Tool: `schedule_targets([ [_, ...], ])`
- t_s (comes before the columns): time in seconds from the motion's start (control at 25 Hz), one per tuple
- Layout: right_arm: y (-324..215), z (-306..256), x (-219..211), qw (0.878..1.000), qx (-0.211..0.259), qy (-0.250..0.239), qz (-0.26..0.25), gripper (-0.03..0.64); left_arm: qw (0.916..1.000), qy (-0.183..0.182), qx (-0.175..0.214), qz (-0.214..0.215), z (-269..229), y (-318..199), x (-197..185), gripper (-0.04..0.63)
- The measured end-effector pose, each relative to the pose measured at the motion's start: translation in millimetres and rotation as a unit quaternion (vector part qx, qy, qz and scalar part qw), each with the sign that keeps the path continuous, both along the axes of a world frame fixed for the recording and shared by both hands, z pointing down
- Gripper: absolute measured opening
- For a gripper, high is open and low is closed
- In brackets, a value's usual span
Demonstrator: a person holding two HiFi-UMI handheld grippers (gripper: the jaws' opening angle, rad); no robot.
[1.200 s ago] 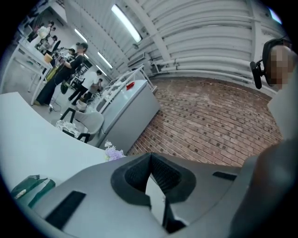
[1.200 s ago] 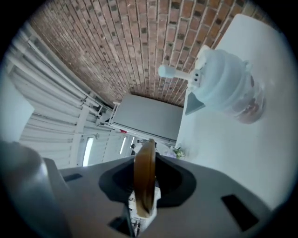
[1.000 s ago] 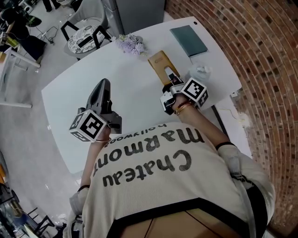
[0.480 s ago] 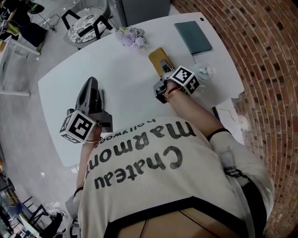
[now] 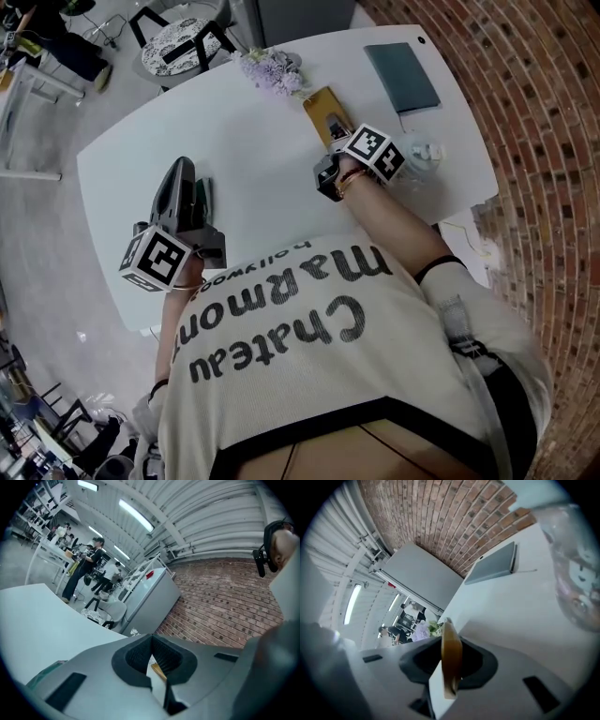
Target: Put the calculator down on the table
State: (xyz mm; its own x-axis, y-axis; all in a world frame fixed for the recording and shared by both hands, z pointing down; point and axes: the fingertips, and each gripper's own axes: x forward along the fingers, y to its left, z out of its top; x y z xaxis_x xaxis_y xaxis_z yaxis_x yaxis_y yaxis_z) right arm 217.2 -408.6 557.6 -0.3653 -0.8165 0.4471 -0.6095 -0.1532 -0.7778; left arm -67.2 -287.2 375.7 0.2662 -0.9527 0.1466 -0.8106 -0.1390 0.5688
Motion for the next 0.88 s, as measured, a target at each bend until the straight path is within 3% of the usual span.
schedule_targets([
  [0.48,9.8,13.2,-14.5,0.989,-0.049,0.119,-0.071,0.144,0.9999,0.006,-0.002,-0.011,3.5,-0.3,-4.9,0.003],
  [0.88,19.0,20.4,-8.8,0.974,-0.078,0.198,-0.081,0.212,1.0,0.004,-0.001,-0.009,1.1,0.0,-4.3,0.003],
])
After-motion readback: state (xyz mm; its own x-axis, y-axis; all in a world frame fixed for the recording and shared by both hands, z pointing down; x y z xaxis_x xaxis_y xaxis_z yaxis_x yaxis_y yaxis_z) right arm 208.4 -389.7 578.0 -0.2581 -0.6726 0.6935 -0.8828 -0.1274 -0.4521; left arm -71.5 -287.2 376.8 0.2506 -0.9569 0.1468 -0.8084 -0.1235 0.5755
